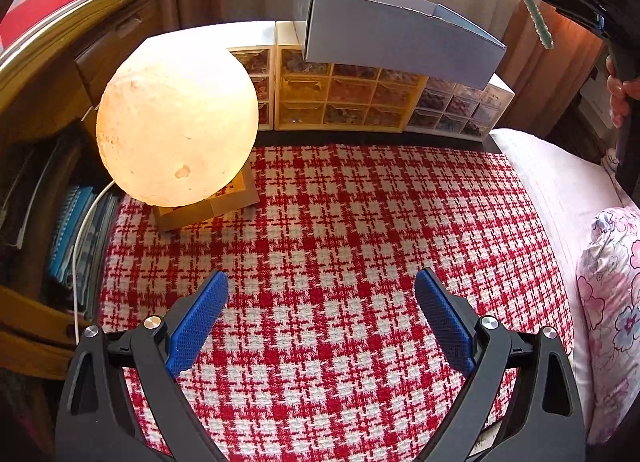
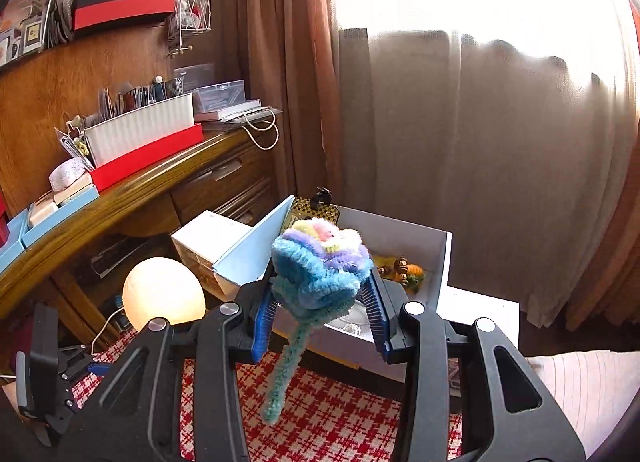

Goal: Organize jewelry
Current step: 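Lift the knitted flower with right tool and carry it toward the box, then lower the knitted flower into the box with right tool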

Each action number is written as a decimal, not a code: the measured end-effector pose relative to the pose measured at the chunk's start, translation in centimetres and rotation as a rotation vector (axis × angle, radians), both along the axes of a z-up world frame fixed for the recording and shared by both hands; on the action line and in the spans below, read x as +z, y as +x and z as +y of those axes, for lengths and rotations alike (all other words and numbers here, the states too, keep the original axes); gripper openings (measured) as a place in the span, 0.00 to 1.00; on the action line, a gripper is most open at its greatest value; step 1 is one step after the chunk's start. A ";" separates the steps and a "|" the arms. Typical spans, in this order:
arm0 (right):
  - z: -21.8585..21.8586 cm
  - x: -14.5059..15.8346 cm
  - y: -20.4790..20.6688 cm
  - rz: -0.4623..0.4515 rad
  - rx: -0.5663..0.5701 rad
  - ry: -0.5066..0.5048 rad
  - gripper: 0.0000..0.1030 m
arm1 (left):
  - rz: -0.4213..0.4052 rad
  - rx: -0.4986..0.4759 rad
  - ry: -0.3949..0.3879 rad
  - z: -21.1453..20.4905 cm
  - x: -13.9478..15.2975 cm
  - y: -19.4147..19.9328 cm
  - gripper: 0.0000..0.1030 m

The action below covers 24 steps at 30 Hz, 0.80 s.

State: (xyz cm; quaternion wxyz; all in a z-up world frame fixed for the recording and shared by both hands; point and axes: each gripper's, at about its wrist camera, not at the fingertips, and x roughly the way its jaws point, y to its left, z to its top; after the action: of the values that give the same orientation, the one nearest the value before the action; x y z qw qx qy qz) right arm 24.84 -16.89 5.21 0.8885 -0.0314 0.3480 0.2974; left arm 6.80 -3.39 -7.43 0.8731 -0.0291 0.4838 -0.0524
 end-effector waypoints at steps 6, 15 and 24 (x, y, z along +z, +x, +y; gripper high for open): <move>0.6 0.9 2.1 -0.003 0.004 -0.028 0.38 | 0.004 0.010 -0.002 0.3 -0.1 0.2 0.91; 1.8 0.2 6.0 0.012 0.000 -0.126 0.38 | -0.008 0.000 0.000 0.0 0.3 0.3 0.91; 3.0 -2.4 8.4 0.076 -0.006 -0.149 0.38 | -0.020 0.020 0.001 0.8 0.8 0.3 0.91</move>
State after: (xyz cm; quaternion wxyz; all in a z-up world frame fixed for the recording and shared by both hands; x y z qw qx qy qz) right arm 33.19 -13.85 2.79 0.8708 -0.0851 0.4027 0.2688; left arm 7.10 -2.60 -6.62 0.8784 -0.0329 0.4748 -0.0437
